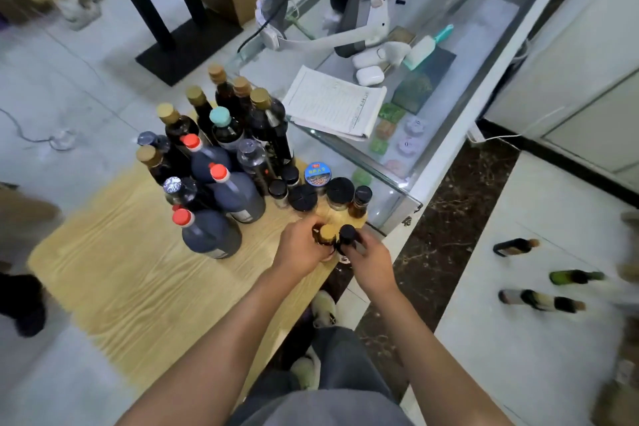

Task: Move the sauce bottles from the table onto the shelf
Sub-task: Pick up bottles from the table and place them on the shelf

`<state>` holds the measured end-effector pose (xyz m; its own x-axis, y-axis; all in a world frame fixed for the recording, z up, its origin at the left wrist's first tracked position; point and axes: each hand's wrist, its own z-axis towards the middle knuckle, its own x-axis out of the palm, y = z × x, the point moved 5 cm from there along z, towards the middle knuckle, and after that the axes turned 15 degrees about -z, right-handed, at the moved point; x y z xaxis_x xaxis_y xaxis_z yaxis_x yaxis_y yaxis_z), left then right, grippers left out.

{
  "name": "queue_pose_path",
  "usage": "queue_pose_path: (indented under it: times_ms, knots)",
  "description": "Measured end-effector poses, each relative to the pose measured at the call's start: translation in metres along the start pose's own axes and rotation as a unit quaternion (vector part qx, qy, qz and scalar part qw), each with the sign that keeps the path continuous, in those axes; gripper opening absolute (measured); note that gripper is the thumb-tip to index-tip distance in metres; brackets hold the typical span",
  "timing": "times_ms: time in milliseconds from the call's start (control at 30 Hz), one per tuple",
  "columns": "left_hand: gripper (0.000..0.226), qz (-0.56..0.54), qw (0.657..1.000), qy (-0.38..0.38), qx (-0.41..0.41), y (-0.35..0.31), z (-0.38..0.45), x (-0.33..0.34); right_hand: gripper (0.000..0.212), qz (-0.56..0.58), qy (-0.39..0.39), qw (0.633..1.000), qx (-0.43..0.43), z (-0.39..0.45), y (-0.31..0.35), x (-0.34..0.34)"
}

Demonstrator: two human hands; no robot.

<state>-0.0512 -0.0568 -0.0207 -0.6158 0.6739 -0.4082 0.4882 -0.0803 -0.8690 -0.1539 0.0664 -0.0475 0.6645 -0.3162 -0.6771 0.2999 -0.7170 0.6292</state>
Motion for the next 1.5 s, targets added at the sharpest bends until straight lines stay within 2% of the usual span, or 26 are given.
queue_pose_path:
  times_ms: [133, 267, 300, 500, 600, 700, 867, 1067, 1367, 1500]
  knots:
    - [0.047, -0.069, 0.997, 0.012, -0.012, -0.002, -0.030, -0.003, 0.032, 0.027, -0.038, 0.999, 0.000, -0.042, 0.000, -0.015]
    - [0.050, -0.151, 0.988, 0.012, -0.017, -0.013, -0.057, -0.002, 0.020, 0.103, -0.084, 0.991, 0.001, -0.087, 0.001, -0.042]
    - [0.051, -0.171, 0.985, 0.015, -0.012, -0.016, -0.063, 0.000, 0.022, 0.126, -0.096, 0.987, -0.002, -0.099, 0.001, -0.049]
    - [0.054, -0.292, 0.951, 0.095, 0.032, -0.054, -0.101, 0.028, 0.024, 0.177, -0.195, 0.964, -0.024, -0.163, -0.005, -0.092]
    - [0.051, -0.299, 0.943, 0.134, 0.059, -0.084, -0.123, 0.046, 0.027, 0.197, -0.244, 0.949, -0.018, -0.196, -0.015, -0.116]
    - [0.050, -0.292, 0.936, 0.179, 0.086, -0.119, -0.148, 0.068, 0.018, 0.206, -0.284, 0.936, -0.009, -0.228, -0.033, -0.144]
    - [0.051, -0.268, 0.921, 0.243, 0.147, -0.186, -0.198, 0.108, 0.016, 0.217, -0.360, 0.907, 0.004, -0.284, -0.061, -0.199]
    - [0.050, -0.252, 0.897, 0.286, 0.224, -0.261, -0.260, 0.163, 0.014, 0.213, -0.443, 0.871, 0.014, -0.349, -0.106, -0.267]
    - [0.044, -0.221, 0.841, 0.373, 0.322, -0.368, -0.383, 0.297, 0.012, 0.229, -0.569, 0.789, 0.033, -0.473, -0.208, -0.379]
    - [0.045, -0.209, 0.812, 0.421, 0.347, -0.407, -0.441, 0.360, 0.012, 0.204, -0.598, 0.774, 0.034, -0.532, -0.252, -0.421]
